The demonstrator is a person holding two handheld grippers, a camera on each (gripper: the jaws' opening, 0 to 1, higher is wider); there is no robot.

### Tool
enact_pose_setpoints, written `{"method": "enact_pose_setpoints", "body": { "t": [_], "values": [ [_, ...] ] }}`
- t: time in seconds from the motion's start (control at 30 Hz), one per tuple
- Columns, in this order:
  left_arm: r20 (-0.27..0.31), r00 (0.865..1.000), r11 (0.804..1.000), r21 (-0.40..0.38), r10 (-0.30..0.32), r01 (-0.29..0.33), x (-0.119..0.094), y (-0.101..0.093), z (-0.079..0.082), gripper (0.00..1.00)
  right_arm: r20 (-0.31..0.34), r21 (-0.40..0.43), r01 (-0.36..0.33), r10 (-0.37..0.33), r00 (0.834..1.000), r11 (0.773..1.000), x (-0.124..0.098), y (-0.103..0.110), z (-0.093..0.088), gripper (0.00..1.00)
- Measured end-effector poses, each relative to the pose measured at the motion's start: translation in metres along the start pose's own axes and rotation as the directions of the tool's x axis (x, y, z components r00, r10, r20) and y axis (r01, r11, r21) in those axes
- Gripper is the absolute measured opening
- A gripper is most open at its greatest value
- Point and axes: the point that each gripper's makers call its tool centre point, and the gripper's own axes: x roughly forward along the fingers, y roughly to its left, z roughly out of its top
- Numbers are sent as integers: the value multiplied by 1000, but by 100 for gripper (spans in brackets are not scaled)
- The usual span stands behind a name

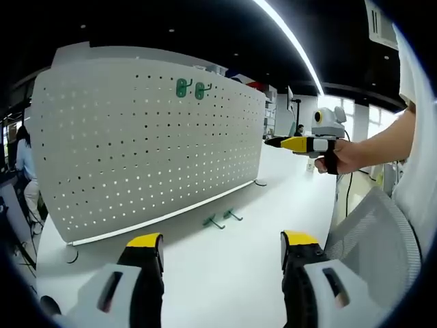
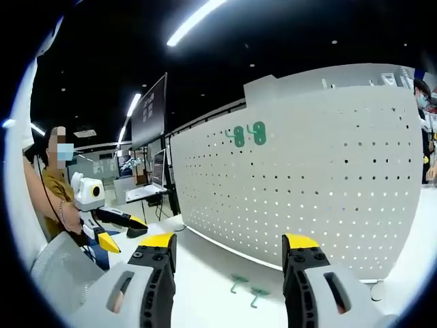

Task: Insert the hook assembly into the mounting plate slot until the hook locks in place.

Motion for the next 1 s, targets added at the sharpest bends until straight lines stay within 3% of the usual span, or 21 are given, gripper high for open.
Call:
{"method": "enact_pose_setpoints", "body": {
  "t": [1.0],
  "values": [
    [-28,999,1000,-7,18,-18,-11,8,-16,71,-150,34,15,-9,989,999,-47,14,-64,62]
  ]
}}
